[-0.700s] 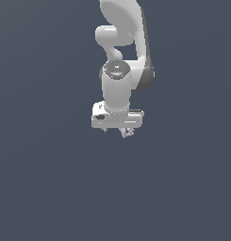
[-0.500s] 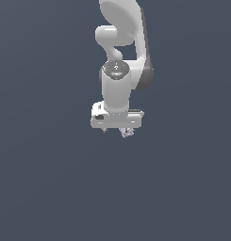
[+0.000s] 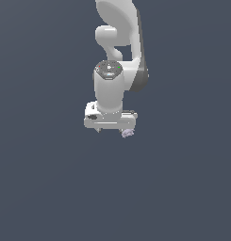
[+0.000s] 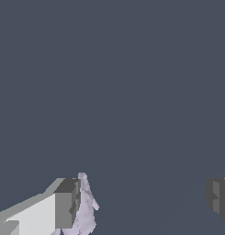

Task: Pick up the object and move it to a goal position.

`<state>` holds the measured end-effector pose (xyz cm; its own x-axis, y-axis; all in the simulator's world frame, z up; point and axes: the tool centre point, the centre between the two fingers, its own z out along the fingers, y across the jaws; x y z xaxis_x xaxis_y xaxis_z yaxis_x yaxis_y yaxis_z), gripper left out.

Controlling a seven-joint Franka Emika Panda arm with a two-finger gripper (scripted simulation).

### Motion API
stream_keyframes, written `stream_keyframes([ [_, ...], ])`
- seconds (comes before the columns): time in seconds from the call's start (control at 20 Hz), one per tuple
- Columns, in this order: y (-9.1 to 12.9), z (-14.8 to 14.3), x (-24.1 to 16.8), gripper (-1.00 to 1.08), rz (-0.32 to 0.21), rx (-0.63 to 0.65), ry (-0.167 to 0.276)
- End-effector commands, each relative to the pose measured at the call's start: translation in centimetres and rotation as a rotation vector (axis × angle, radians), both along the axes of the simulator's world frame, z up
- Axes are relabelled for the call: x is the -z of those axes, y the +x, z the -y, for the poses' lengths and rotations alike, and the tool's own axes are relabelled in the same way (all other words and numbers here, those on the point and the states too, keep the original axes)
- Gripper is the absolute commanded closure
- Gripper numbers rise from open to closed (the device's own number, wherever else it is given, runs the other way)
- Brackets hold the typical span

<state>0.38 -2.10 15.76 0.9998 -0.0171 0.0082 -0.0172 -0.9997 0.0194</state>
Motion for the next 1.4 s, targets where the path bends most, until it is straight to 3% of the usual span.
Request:
stream_keyframes([
  [0.0,0.0,-0.1,0.0,-0.92,0.0,0.003,0.0],
  [0.6,-0.8,-1.3,0.9,-0.92,0.001,0.129,0.005],
  [1.35,-3.3,-4.2,3.0,-0.92,0.002,0.476,0.016],
])
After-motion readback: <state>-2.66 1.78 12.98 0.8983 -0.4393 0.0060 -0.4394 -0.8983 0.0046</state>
